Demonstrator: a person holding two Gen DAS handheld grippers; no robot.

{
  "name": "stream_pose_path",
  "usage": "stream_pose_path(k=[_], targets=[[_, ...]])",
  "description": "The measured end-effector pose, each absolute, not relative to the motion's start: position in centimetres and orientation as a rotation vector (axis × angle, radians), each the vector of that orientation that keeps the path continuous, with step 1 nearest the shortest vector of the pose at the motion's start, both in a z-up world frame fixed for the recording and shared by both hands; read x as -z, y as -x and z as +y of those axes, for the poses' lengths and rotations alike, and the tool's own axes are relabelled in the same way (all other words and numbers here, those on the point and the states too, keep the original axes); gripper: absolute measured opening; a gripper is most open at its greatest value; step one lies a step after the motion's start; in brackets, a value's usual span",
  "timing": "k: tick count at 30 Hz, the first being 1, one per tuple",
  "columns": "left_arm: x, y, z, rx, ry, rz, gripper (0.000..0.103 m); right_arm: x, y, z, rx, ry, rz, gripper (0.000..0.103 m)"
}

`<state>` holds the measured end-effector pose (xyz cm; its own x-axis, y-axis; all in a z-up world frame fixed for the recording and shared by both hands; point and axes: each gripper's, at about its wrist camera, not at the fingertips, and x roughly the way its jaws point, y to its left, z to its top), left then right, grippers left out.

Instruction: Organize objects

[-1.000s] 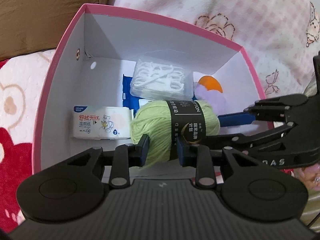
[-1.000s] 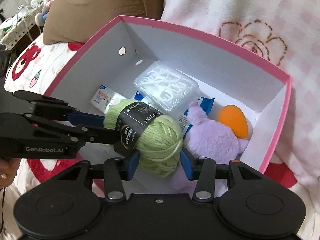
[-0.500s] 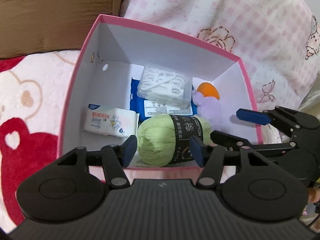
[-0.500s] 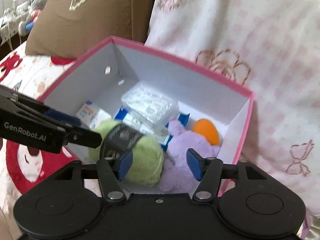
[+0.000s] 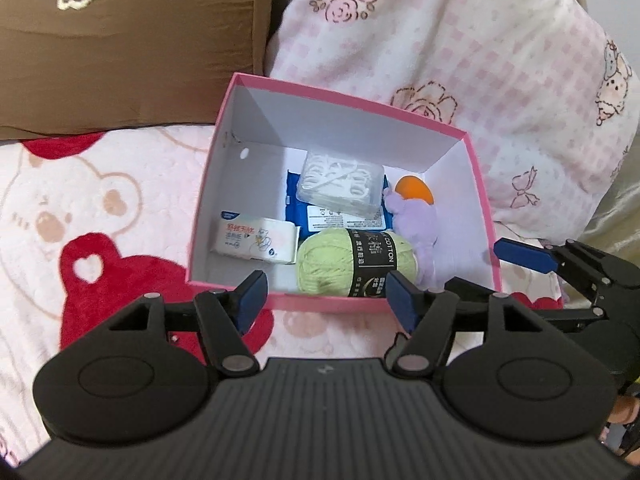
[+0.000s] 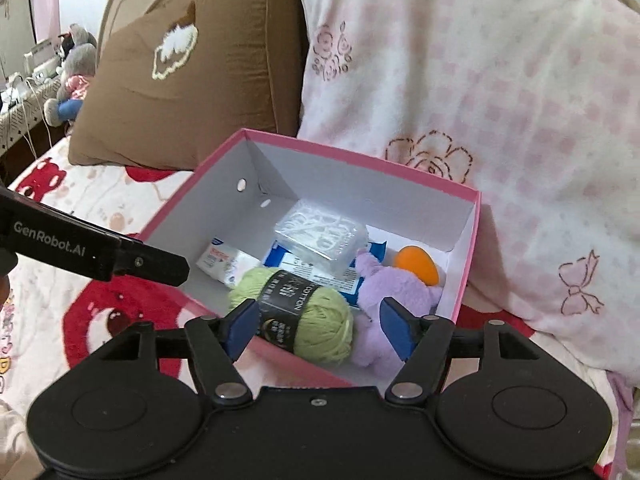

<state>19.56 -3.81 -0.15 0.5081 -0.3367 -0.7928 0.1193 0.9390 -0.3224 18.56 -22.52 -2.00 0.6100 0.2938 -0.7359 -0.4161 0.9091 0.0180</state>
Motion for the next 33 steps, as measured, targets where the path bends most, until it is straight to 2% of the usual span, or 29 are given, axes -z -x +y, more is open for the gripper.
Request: stream_pose_path(k=[16,33], targets=[[-5.1,-13.4,-4.0,0.266,0.216,0.944,0.070,-1.4,-12.4,-23.9,-0.354,0.020,0.747,0.075],[-5.9,-8.1,-1.3,0.193,0.184,0.922,0.075,-3.4,-7.3,-23.1,-0.322,-0.009,0.767,0.079]])
